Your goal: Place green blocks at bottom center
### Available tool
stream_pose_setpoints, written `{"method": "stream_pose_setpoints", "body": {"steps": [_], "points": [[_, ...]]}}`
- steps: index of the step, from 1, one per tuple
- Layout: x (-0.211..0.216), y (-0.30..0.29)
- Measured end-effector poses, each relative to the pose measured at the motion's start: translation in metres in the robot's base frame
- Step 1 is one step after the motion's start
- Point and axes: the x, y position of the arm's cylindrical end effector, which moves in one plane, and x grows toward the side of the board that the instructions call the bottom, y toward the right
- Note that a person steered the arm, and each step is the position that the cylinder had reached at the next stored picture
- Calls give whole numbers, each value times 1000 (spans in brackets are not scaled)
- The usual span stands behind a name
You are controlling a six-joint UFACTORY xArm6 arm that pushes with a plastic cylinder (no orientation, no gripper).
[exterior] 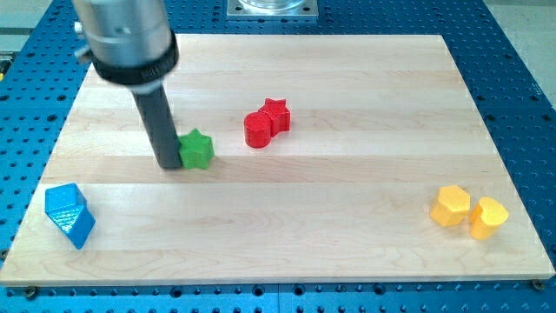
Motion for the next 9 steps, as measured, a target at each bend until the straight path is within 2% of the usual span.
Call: {"method": "stream_pose_setpoints", "body": {"steps": [2, 3, 4, 5, 6, 7, 9], "points": [[-46, -10], [-27, 50], [39, 78], [4, 79], [-50, 83], [-4, 131], [48, 133]]}}
